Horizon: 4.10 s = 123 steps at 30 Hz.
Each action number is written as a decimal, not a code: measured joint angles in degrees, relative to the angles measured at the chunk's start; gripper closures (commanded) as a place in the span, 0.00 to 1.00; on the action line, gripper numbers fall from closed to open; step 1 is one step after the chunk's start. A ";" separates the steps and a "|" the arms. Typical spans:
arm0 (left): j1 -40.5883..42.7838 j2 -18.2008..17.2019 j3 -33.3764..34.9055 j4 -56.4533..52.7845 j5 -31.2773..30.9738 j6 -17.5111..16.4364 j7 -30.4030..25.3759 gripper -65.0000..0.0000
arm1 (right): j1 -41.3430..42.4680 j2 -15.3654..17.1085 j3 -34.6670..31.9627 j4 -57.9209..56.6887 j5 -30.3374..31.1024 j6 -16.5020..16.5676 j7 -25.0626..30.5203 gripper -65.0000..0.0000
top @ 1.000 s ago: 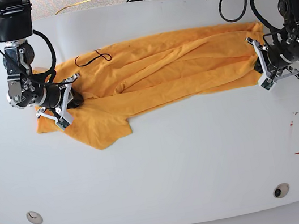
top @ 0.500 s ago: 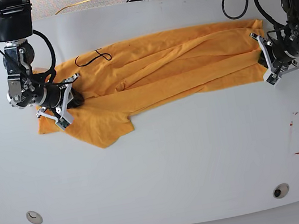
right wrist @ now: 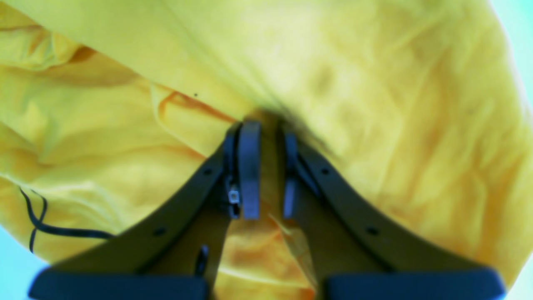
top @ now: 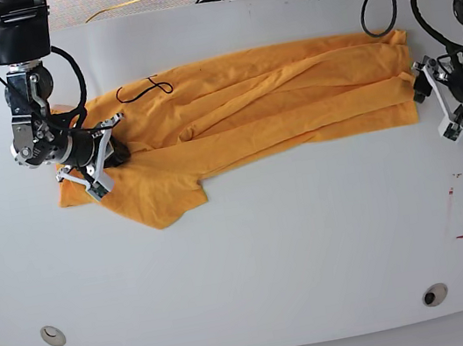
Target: Layout the t-shirt on the table in an organized manner, then fold the t-shirt properly
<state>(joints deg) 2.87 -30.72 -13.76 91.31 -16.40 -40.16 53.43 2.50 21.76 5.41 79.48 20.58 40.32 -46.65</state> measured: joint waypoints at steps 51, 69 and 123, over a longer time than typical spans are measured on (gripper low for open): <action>-1.01 8.28 13.18 -2.62 0.55 0.20 -0.94 0.95 | 1.33 -1.14 6.27 13.94 -1.60 -0.28 -11.04 0.16; -0.98 8.31 13.18 -2.69 0.52 0.22 -1.01 0.95 | 19.04 -7.39 8.20 -4.11 -2.54 -0.57 -15.45 0.16; -0.83 8.24 13.11 -2.51 0.52 0.20 -1.01 0.96 | 23.08 -8.13 1.05 -17.29 -1.95 -0.39 -8.41 0.91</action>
<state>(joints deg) 2.04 -22.48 -0.64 88.79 -15.88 -39.97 52.42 25.58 13.63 6.46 62.19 18.63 39.92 -55.07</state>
